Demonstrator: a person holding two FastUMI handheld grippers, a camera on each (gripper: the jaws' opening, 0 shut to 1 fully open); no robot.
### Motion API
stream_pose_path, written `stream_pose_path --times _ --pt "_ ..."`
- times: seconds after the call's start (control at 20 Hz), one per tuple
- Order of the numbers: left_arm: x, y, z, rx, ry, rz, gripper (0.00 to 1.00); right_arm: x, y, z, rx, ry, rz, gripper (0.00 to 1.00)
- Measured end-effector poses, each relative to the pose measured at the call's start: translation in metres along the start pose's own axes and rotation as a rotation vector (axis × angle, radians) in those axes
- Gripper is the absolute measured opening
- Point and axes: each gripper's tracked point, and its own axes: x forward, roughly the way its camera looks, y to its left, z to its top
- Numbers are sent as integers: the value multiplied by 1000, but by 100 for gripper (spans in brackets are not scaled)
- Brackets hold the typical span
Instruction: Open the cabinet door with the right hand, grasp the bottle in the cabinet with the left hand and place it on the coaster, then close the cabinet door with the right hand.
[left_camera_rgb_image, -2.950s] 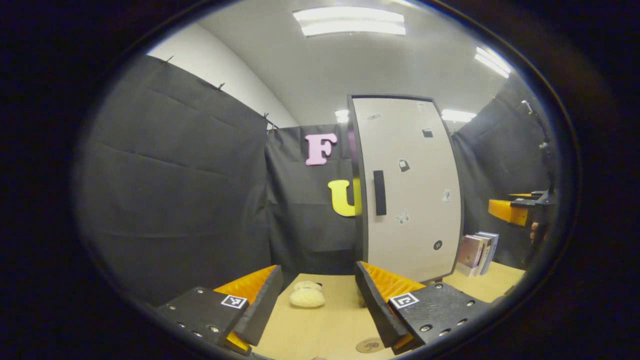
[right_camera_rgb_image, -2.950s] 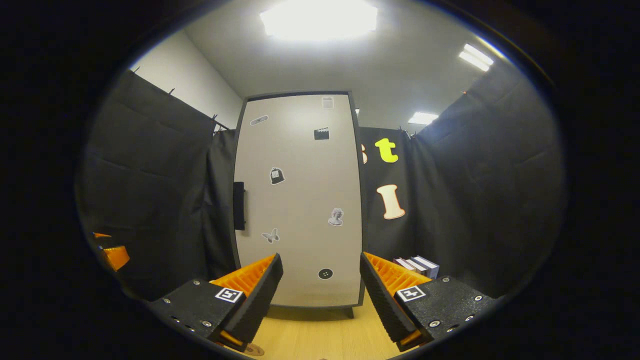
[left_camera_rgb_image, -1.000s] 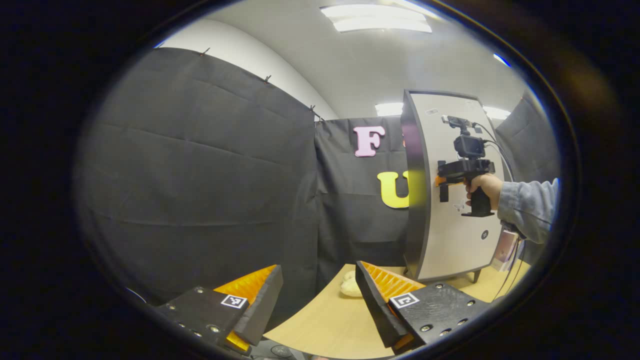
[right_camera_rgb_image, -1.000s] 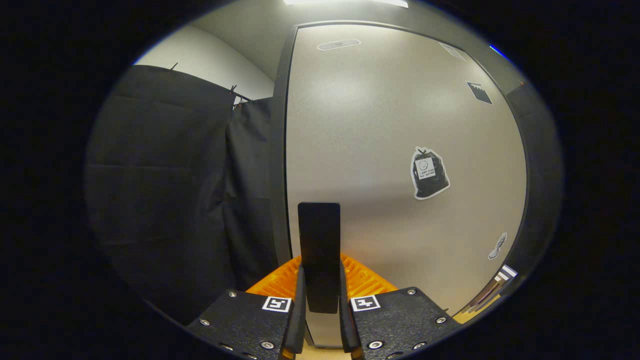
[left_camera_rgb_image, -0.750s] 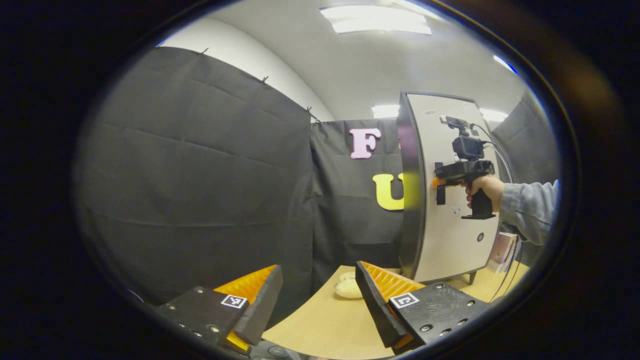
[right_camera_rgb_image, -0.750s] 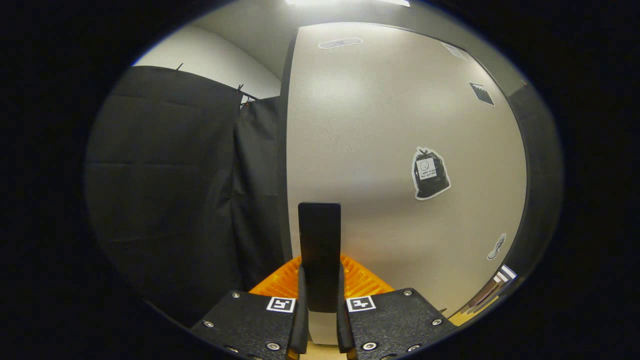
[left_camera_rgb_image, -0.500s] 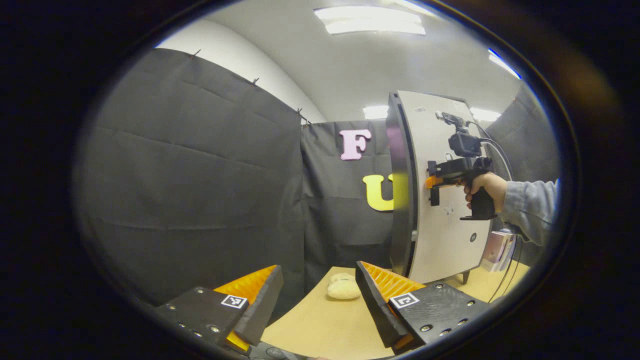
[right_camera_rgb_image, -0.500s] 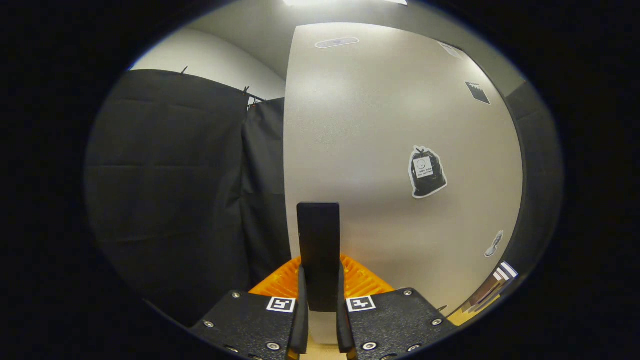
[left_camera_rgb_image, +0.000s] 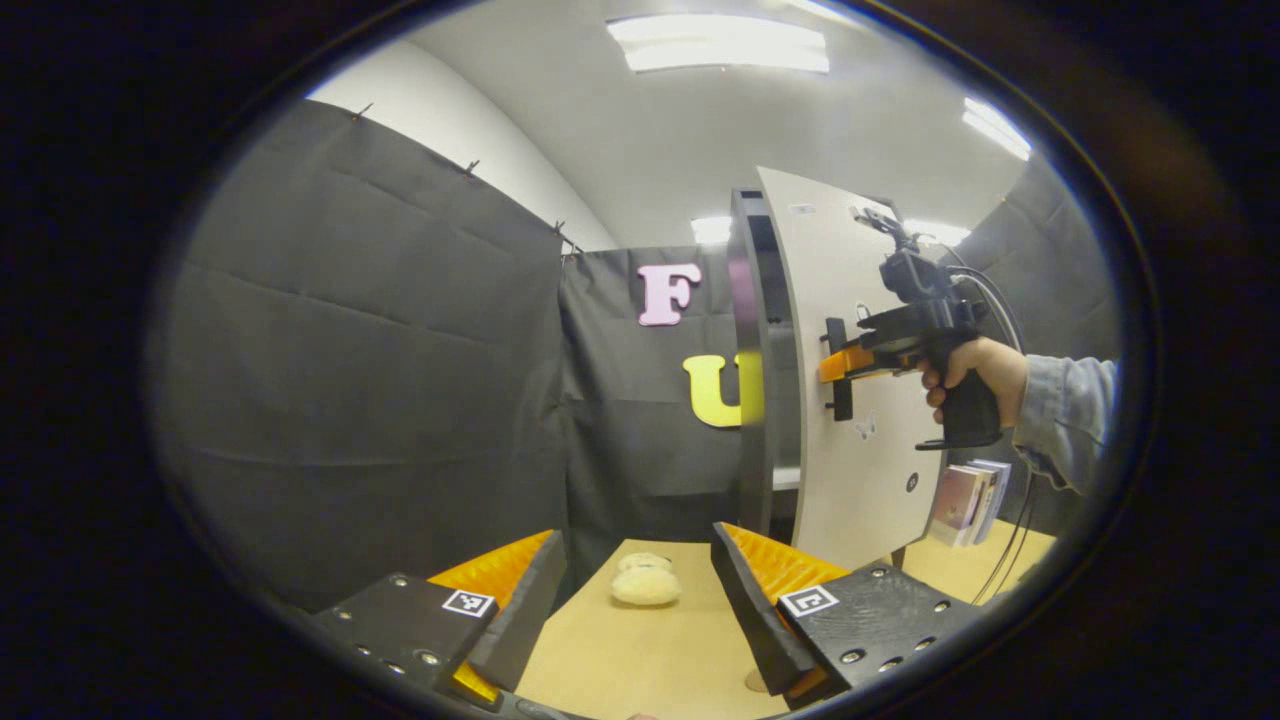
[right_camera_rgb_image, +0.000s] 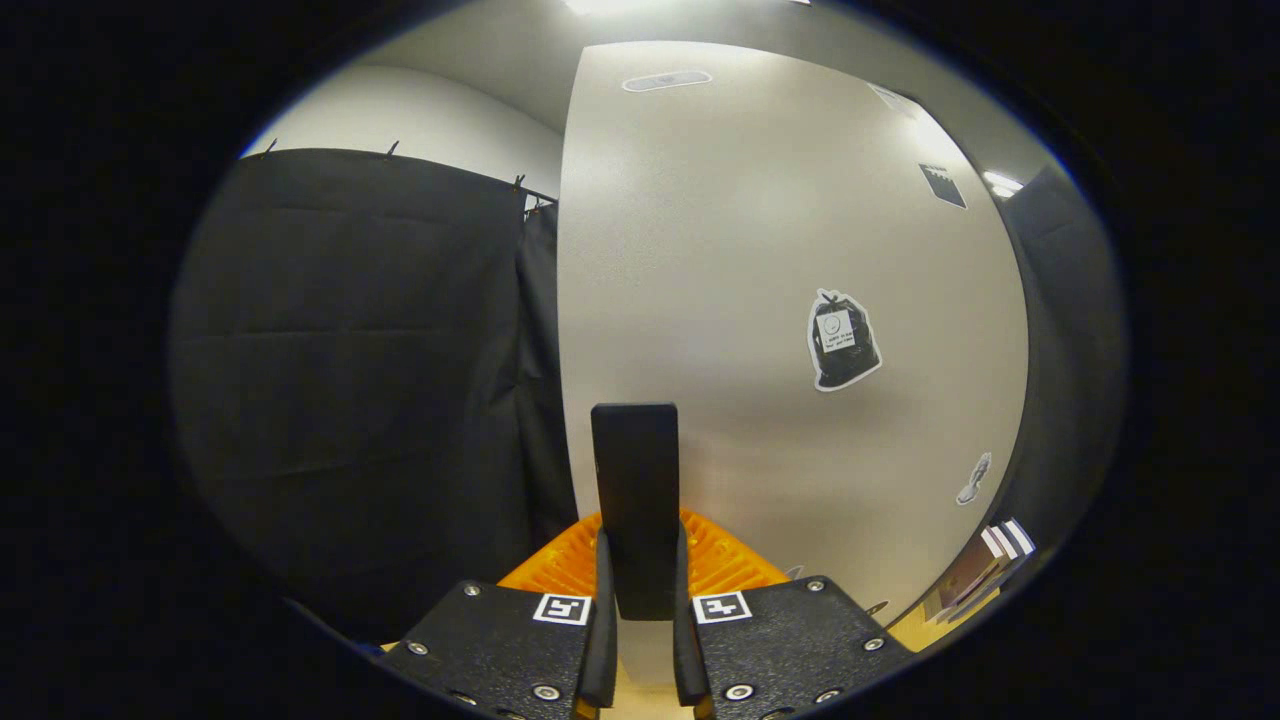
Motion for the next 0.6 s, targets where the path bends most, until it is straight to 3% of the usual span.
stream_pose_path --times 0.6 --pt "11 -57 9 -2 -21 -95 88 -36 1 0 9 3 63 23"
